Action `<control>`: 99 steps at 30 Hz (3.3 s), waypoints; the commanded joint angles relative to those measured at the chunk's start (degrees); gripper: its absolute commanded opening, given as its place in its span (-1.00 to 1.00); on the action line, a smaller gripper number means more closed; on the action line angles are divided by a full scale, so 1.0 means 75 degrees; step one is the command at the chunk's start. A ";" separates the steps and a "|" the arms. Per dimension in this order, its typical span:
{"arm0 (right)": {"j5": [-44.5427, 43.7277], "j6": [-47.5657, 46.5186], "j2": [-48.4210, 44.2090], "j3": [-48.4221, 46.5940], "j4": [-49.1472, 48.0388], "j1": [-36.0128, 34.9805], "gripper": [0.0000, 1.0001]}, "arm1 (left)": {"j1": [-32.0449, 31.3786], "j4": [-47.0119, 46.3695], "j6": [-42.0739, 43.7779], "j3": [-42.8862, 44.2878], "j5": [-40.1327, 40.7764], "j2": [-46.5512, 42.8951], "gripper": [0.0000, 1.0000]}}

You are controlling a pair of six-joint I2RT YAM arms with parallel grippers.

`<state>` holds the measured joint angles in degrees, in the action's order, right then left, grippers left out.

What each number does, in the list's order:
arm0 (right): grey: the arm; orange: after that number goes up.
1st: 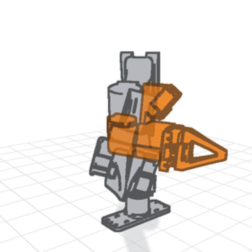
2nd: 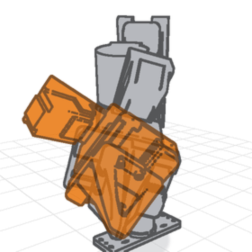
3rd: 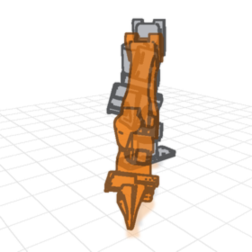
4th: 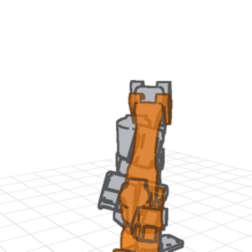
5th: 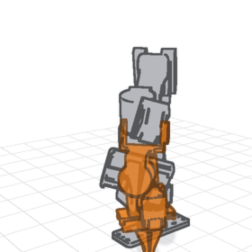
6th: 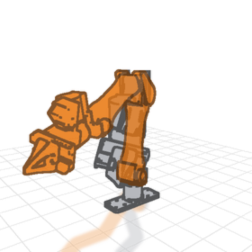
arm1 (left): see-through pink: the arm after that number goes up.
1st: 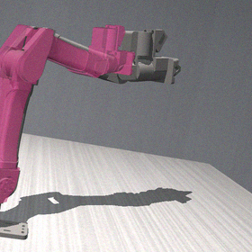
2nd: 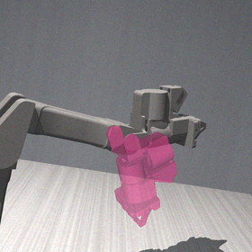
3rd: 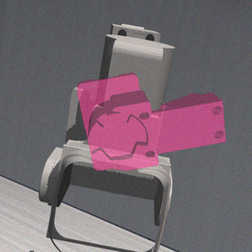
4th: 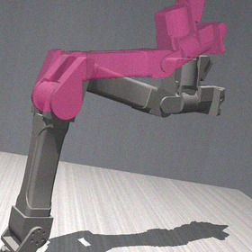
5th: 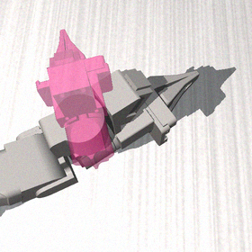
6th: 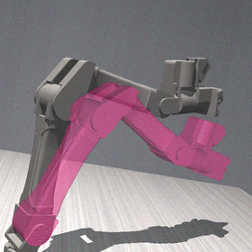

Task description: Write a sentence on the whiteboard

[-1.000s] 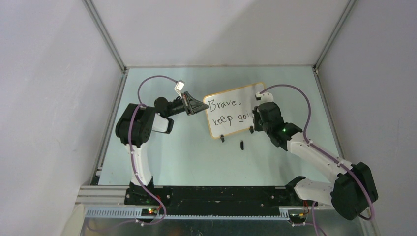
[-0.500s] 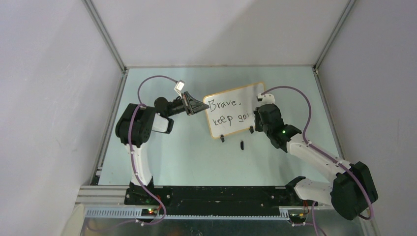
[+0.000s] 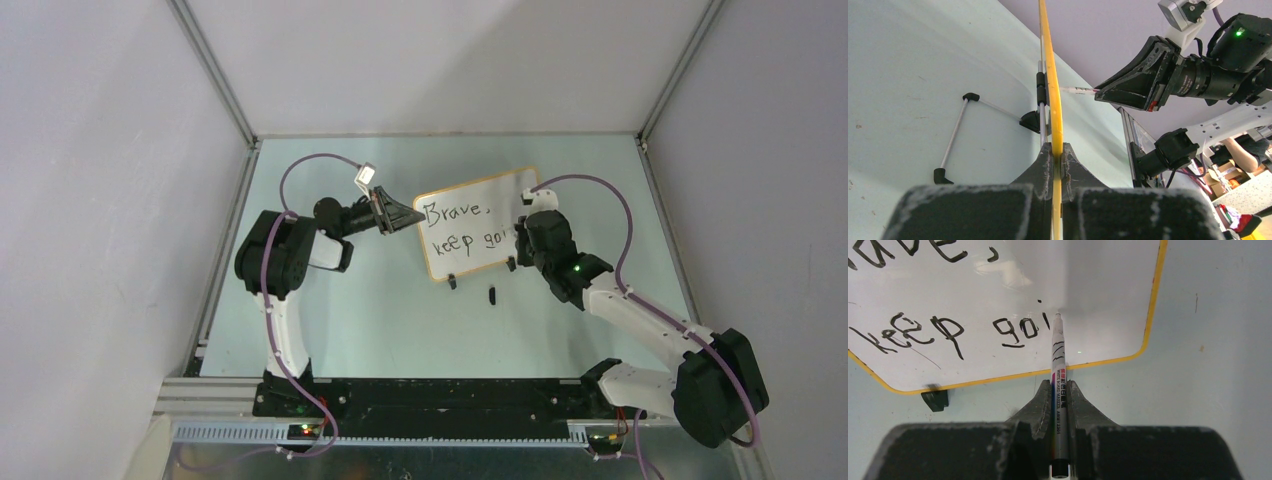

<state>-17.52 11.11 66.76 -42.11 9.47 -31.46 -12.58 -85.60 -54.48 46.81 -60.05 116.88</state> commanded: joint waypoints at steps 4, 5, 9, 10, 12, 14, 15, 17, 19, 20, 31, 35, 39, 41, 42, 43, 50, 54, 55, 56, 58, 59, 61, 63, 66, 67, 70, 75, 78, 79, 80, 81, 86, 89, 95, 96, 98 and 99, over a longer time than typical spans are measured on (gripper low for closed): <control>0.0043 -0.0041 -0.0016 -0.0038 -0.0488 0.0066 -1.00 | -0.0094 -0.0246 0.0174 -0.0112 -0.0578 -0.0222 -1.00; 0.0053 -0.0049 0.0006 -0.0054 -0.0490 0.0066 -1.00 | -0.0093 -0.0246 0.0174 -0.0118 -0.0576 -0.0230 -1.00; 0.0056 -0.0044 0.0143 -0.0102 -0.0479 0.0080 -1.00 | -0.0100 -0.0246 0.0174 -0.0121 -0.0576 -0.0221 -1.00; 0.0055 -0.0041 0.0156 -0.0104 -0.0485 0.0081 -1.00 | -0.0094 -0.0246 0.0174 -0.0123 -0.0578 -0.0230 -1.00; 0.0061 -0.0041 0.0201 -0.0104 -0.0479 0.0096 -1.00 | -0.0093 -0.0246 0.0174 -0.0124 -0.0575 -0.0222 -1.00; 0.0086 -0.0041 0.0242 -0.0121 -0.0469 0.0100 -1.00 | -0.0094 -0.0246 0.0174 -0.0113 -0.0575 -0.0222 -1.00; 0.0083 -0.0035 0.0263 -0.0123 -0.0470 0.0110 -1.00 | -0.0093 -0.0246 0.0174 -0.0112 -0.0578 -0.0227 -1.00; 0.0099 -0.0040 0.0308 -0.0127 -0.0461 0.0113 -1.00 | -0.0094 -0.0246 0.0174 -0.0109 -0.0572 -0.0227 -1.00; 0.0108 -0.0030 0.0334 -0.0128 -0.0447 0.0115 -1.00 | -0.0098 -0.0245 0.0174 -0.0112 -0.0574 -0.0227 -1.00; 0.0103 -0.0029 0.0333 -0.0128 -0.0423 0.0116 -1.00 | -0.0097 -0.0246 0.0174 -0.0112 -0.0579 -0.0222 -1.00; 0.0262 0.0070 0.0245 -0.0128 0.0090 0.0108 -1.00 | -0.0093 -0.0247 0.0174 -0.0123 -0.0572 -0.0221 -1.00; 0.0312 0.0060 0.0267 -0.0128 0.0196 0.0079 -1.00 | -0.0092 -0.0247 0.0188 -0.0130 -0.0561 -0.0233 -1.00; 0.0286 0.0060 0.0266 -0.0128 0.0197 0.0060 -1.00 | -0.0089 -0.0246 0.0186 -0.0136 -0.0568 -0.0234 -1.00; 0.0244 0.0041 0.0248 -0.0128 0.0135 0.0060 -1.00 | -0.0092 -0.0245 0.0186 -0.0136 -0.0568 -0.0241 -1.00; 0.0228 0.0035 0.0244 -0.0128 0.0110 0.0065 -1.00 | -0.0092 -0.0246 0.0186 -0.0135 -0.0573 -0.0237 -1.00; 0.0215 -0.0001 0.0240 -0.0128 0.0044 0.0073 -1.00 | -0.0092 -0.0246 0.0186 -0.0130 -0.0566 -0.0239 -1.00; 0.0195 -0.0017 0.0296 -0.0233 -0.0082 0.0123 -1.00 | -0.0094 -0.0247 0.0186 -0.0135 -0.0569 -0.0233 -1.00; 0.0155 -0.0037 0.0332 -0.0293 -0.0101 0.0132 -1.00 | -0.0092 -0.0246 0.0186 -0.0127 -0.0563 -0.0233 -1.00; 0.0150 -0.0039 0.0338 -0.0307 -0.0114 0.0132 -1.00 | -0.0087 -0.0246 0.0186 -0.0125 -0.0566 -0.0227 -1.00; 0.0135 -0.0046 0.0337 -0.0323 -0.0112 0.0136 -1.00 | -0.0091 -0.0246 0.0177 -0.0124 -0.0569 -0.0222 -1.00; 0.0108 -0.0060 0.0333 -0.0347 -0.0119 0.0138 -1.00 | -0.0098 -0.0246 0.0177 -0.0124 -0.0572 -0.0222 -1.00; 0.0094 -0.0063 0.0327 -0.0358 -0.0123 0.0149 -1.00 | -0.0091 -0.0244 0.0176 -0.0124 -0.0582 -0.0227 -1.00; 0.0056 -0.0064 0.0310 -0.0372 -0.0117 0.0149 -1.00 | -0.0098 -0.0246 0.0174 -0.0116 -0.0577 -0.0215 -1.00; 0.0041 -0.0071 0.0274 -0.0384 -0.0120 0.0156 -1.00 | -0.0093 -0.0246 0.0174 -0.0113 -0.0573 -0.0210 -1.00; 0.0029 -0.0078 0.0241 -0.0386 -0.0143 0.0167 -1.00 | -0.0095 -0.0247 0.0174 -0.0112 -0.0577 -0.0203 -1.00; 0.0025 -0.0082 0.0240 -0.0392 -0.0146 0.0171 -1.00 | -0.0093 -0.0247 0.0174 -0.0112 -0.0574 -0.0208 -1.00; 0.0060 -0.0071 0.0255 -0.0422 -0.0152 0.0168 -1.00 | -0.0096 -0.0246 0.0173 -0.0112 -0.0577 -0.0209 -1.00; 0.0031 -0.0053 0.0285 -0.0421 -0.0159 0.0189 -1.00 | -0.0092 -0.0246 0.0163 -0.0101 -0.0574 -0.0210 -1.00; -0.0016 -0.0066 0.0277 -0.0421 -0.0167 0.0194 -1.00 | -0.0094 -0.0248 0.0162 -0.0091 -0.0579 -0.0200 -1.00; -0.0030 -0.0065 0.0275 -0.0421 -0.0187 0.0195 -1.00 | -0.0093 -0.0247 0.0162 -0.0090 -0.0573 -0.0199 -1.00; -0.0043 -0.0064 0.0269 -0.0421 -0.0192 0.0197 -1.00 | -0.0093 -0.0247 0.0156 -0.0089 -0.0572 -0.0198 -1.00; -0.0043 -0.0064 0.0264 -0.0421 -0.0204 0.0207 -1.00 | -0.0092 -0.0247 0.0165 -0.0089 -0.0577 -0.0197 -1.00; -0.0065 -0.0050 0.0251 -0.0427 -0.0251 0.0204 -1.00 | -0.0099 -0.0246 0.0157 -0.0091 -0.0579 -0.0196 -1.00; 0.0021 -0.0062 0.0234 -0.0421 -0.0282 0.0210 -1.00 | -0.0093 -0.0246 0.0151 -0.0089 -0.0571 -0.0197 -1.00; 0.0024 -0.0071 0.0280 -0.0421 -0.0351 0.0199 -1.00 | -0.0096 -0.0247 0.0151 -0.0089 -0.0575 -0.0199 -1.00; 0.0025 -0.0073 0.0284 -0.0427 -0.0344 0.0202 -1.00 | -0.0100 -0.0247 0.0151 -0.0086 -0.0572 -0.0198 -1.00; 0.0011 -0.0070 0.0286 -0.0422 -0.0350 0.0210 -1.00 | -0.0093 -0.0249 0.0158 -0.0097 -0.0571 -0.0197 -1.00; 0.0017 -0.0074 0.0300 -0.0421 -0.0356 0.0204 -1.00 | -0.0096 -0.0248 0.0167 -0.0108 -0.0571 -0.0212 -1.00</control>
<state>-16.67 10.87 68.86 -42.87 9.21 -30.13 -12.58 -85.62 -54.48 46.81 -60.12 116.86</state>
